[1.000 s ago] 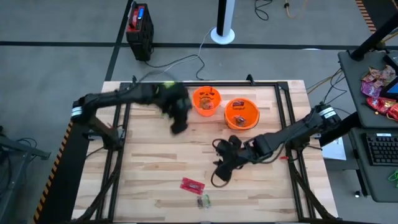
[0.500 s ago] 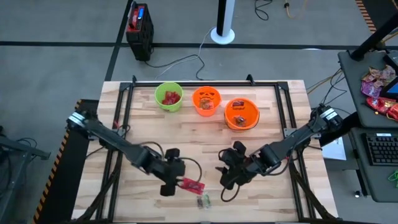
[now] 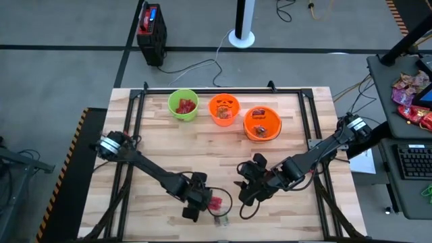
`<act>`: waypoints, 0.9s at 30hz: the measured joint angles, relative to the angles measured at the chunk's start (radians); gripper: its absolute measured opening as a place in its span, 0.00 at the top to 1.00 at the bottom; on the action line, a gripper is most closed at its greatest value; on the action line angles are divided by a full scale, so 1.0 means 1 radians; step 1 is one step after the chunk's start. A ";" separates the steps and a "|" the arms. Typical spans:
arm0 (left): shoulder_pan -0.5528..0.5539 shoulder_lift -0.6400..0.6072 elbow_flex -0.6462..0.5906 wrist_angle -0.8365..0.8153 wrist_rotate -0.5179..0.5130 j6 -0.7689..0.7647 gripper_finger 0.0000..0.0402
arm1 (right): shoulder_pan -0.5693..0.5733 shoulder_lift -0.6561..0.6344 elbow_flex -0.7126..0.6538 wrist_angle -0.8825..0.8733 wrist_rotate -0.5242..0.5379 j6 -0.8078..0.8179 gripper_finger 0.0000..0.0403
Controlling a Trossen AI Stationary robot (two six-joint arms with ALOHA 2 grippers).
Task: Sort candy by brand, put in halloween buckets
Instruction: Put the red candy into the green bucket
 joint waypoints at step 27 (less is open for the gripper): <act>0.102 -0.350 -0.002 -0.282 -0.215 -0.115 1.00 | 0.000 -0.002 0.000 -0.007 0.001 -0.009 0.54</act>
